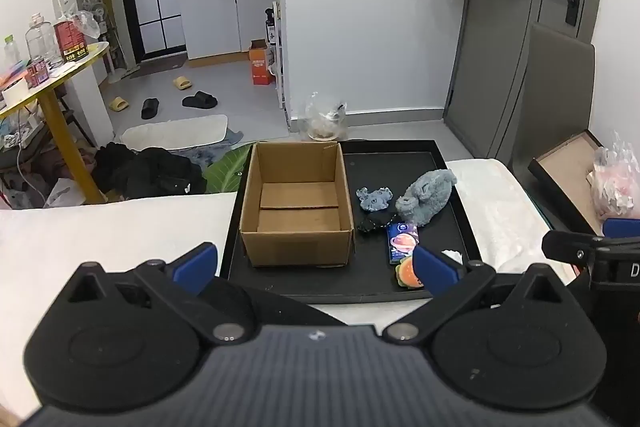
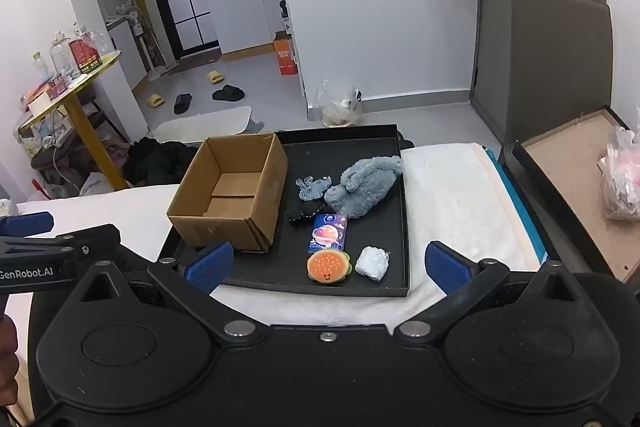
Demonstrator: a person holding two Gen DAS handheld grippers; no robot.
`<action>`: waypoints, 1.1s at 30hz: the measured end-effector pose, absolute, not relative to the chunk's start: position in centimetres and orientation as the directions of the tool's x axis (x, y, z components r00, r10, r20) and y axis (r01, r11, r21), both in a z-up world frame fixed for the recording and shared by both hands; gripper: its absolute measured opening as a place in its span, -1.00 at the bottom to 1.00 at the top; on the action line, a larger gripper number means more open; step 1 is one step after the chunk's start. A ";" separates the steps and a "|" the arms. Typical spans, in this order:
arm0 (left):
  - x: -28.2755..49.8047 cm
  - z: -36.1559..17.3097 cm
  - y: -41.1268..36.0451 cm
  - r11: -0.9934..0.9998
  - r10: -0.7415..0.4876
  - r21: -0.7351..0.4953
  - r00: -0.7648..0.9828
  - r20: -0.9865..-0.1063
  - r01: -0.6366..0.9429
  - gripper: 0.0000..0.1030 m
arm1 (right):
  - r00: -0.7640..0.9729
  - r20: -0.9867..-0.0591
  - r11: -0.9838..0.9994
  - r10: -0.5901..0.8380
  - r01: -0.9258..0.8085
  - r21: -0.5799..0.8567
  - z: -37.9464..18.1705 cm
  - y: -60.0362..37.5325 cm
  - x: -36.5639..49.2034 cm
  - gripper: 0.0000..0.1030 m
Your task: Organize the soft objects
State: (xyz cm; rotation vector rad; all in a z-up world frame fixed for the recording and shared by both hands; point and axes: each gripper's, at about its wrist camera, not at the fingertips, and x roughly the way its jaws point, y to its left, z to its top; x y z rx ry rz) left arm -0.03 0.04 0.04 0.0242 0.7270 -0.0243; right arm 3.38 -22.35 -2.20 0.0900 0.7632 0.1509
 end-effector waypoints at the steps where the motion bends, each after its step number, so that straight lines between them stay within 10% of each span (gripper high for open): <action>1: 0.0 0.1 0.0 0.999 -0.015 0.015 0.748 -0.664 0.033 1.00 | 0.713 -0.682 0.987 0.162 -0.102 0.128 -2.2 -22.3 3.4 1.00; 33: -0.4 0.8 0.0 0.999 -0.033 -0.004 0.752 -0.658 0.039 1.00 | 0.739 -0.660 0.990 0.135 -0.078 0.115 -2.3 -22.3 3.0 1.00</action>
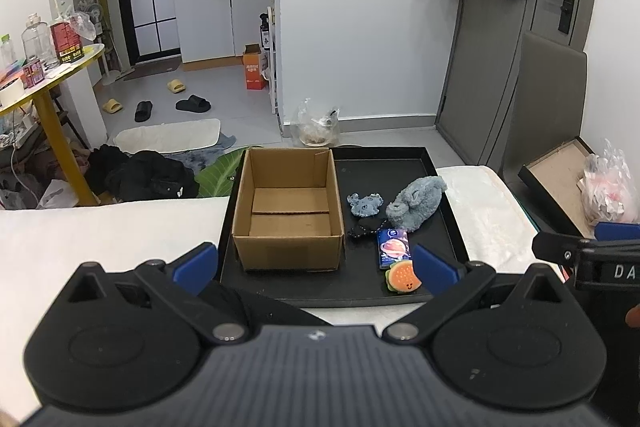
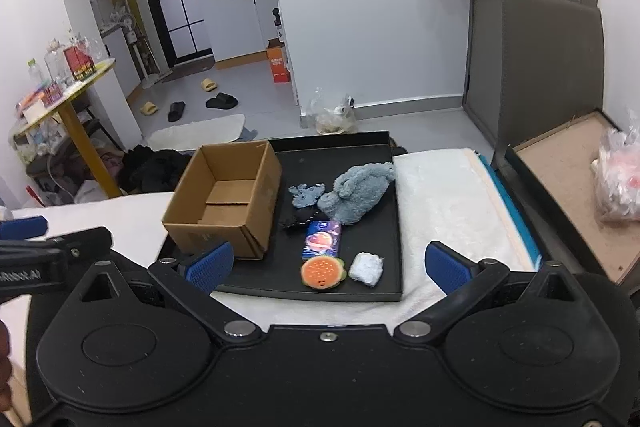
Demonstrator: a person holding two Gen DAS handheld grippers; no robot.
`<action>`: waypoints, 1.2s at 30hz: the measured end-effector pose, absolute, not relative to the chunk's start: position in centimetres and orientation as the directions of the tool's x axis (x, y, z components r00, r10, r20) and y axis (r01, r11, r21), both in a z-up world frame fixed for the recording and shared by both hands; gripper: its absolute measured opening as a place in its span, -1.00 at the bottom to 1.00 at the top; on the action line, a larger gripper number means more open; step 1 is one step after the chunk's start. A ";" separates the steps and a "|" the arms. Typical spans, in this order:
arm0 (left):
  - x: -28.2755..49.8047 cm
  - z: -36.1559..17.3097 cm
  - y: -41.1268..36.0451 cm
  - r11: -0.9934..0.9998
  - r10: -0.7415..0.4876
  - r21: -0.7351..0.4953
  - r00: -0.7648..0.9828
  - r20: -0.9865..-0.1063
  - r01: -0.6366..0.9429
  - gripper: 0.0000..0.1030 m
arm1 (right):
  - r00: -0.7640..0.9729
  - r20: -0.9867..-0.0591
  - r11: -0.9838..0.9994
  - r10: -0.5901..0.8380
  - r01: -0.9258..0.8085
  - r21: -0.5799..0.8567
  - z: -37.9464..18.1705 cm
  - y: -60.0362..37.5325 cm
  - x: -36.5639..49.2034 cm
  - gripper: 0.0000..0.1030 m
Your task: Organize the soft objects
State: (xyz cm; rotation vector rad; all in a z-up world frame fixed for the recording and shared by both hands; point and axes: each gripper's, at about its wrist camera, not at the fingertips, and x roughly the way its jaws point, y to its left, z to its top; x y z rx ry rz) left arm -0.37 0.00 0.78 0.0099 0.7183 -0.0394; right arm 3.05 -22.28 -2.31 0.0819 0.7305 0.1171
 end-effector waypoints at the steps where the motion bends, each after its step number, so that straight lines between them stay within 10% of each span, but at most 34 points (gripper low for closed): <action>1: -0.4 0.8 0.0 0.999 -0.031 -0.006 0.751 -0.659 0.037 1.00 | 0.738 -0.662 0.991 0.127 -0.073 0.108 -2.3 -22.2 3.1 1.00; 36: -0.3 0.5 0.6 0.999 -0.036 -0.008 0.743 -0.668 0.041 1.00 | 0.725 -0.672 0.989 0.147 -0.095 0.114 -2.6 -22.1 3.0 1.00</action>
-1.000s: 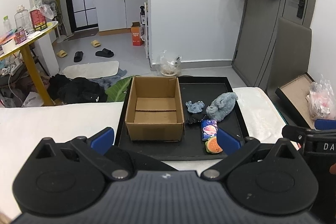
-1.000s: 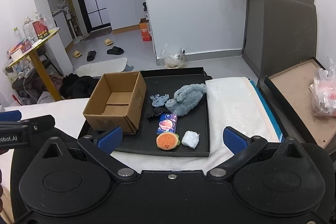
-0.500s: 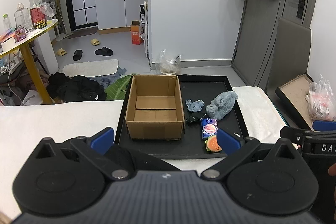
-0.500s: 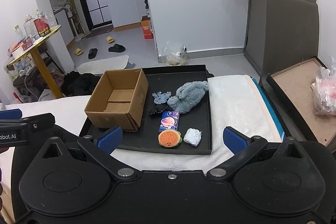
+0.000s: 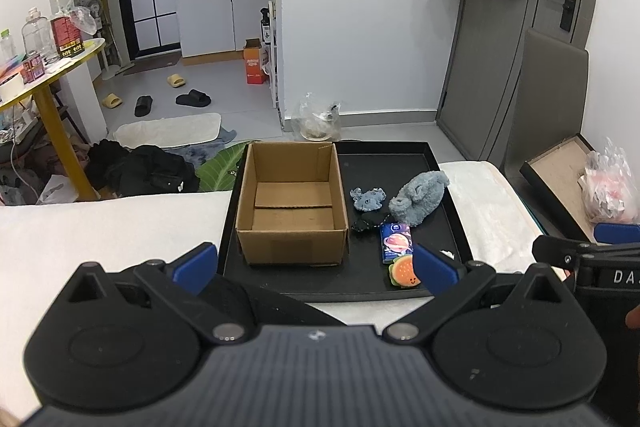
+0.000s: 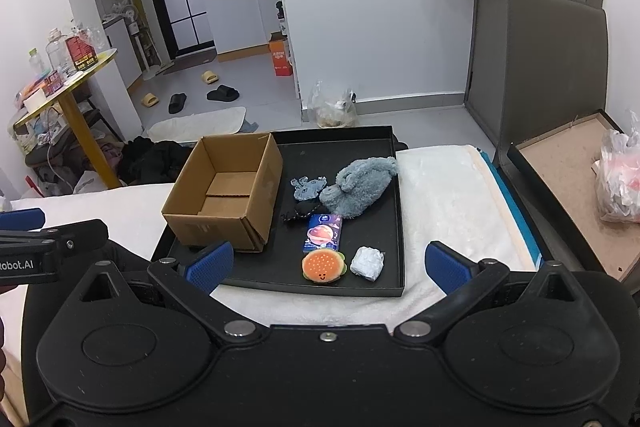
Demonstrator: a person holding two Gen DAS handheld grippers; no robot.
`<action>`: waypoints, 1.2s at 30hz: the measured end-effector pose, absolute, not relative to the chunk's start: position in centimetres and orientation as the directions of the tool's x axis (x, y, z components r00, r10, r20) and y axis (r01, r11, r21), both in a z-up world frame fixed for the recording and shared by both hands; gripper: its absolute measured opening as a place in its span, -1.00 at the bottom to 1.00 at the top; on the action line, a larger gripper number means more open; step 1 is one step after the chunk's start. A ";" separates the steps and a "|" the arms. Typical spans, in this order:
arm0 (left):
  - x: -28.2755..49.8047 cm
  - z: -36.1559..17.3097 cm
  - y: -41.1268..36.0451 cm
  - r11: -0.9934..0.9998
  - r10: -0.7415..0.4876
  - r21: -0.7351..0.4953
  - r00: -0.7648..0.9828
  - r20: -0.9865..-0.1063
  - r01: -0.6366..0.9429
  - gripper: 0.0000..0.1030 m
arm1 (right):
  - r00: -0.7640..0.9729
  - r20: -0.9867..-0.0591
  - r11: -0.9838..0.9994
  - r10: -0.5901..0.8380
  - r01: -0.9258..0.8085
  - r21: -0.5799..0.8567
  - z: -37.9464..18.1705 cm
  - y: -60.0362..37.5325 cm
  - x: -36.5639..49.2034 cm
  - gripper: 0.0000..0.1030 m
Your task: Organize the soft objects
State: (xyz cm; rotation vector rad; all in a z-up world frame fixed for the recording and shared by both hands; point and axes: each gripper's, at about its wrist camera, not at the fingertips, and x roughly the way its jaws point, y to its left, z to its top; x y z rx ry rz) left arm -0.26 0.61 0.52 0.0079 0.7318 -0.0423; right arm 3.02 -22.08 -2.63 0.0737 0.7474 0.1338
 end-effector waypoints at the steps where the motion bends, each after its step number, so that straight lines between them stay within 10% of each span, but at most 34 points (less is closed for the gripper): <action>1: -0.3 0.5 0.7 0.999 -0.036 -0.008 0.744 -0.668 0.040 1.00 | 0.725 -0.671 0.988 0.152 -0.098 0.118 -2.6 -22.0 3.0 1.00; 36: 4.1 -2.6 2.5 0.999 -0.048 -0.042 0.681 -0.731 0.025 1.00 | 0.682 -0.713 0.986 0.162 -0.077 0.150 -5.6 -22.2 5.9 1.00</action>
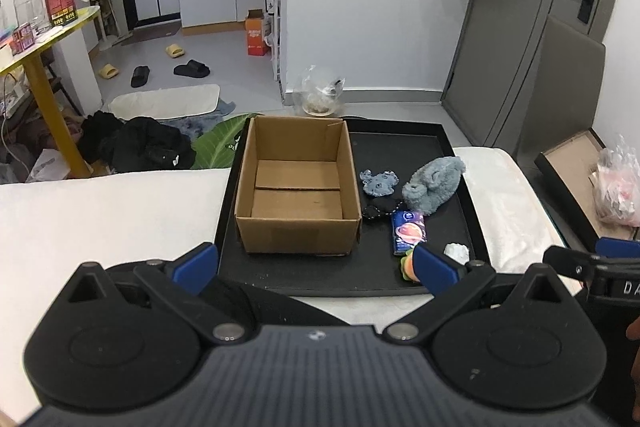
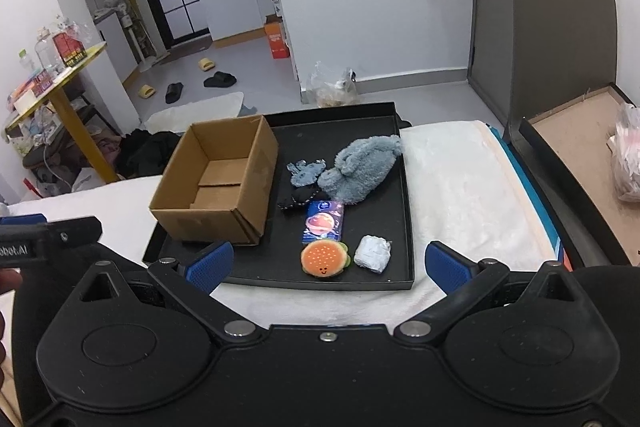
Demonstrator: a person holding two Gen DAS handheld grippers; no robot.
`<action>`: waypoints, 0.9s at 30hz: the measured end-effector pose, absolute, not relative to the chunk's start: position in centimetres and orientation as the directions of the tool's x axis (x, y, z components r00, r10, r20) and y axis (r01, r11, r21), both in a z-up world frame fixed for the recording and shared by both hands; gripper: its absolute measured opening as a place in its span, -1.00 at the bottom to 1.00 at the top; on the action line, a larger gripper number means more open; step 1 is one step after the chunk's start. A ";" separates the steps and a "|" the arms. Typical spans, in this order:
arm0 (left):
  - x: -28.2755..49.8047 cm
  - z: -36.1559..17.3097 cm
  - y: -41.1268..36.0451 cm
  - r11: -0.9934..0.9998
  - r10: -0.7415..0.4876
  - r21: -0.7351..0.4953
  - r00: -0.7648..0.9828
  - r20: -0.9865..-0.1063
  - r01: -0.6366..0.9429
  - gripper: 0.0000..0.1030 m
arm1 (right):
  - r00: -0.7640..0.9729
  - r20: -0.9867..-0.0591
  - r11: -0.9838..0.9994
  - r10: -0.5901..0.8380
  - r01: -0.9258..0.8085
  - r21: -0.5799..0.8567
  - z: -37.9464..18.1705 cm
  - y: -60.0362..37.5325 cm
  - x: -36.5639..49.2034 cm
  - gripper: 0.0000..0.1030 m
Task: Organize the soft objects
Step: 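Reach the right gripper to the white packet and close on it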
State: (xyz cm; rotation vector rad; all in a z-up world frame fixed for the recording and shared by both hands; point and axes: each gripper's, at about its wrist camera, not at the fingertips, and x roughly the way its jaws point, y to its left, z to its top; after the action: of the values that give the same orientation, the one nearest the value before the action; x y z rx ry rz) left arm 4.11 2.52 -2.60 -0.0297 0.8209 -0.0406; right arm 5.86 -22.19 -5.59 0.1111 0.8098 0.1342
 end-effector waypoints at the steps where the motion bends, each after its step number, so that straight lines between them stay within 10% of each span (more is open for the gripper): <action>1: 4.4 -2.7 2.5 0.999 -0.046 -0.039 0.681 -0.731 0.026 1.00 | 0.679 -0.716 0.986 0.160 -0.077 0.148 -5.7 -22.2 6.1 1.00; 27: 11.3 -7.0 5.7 0.997 0.022 -0.029 0.620 -0.784 -0.072 0.96 | 0.582 -0.786 0.969 0.211 -0.018 0.247 -12.1 -22.5 12.7 0.77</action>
State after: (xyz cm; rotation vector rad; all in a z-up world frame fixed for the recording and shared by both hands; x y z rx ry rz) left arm 11.33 5.67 -7.00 -0.0596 0.9007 0.0541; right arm 12.70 -22.49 -12.09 0.2217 0.9424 0.1347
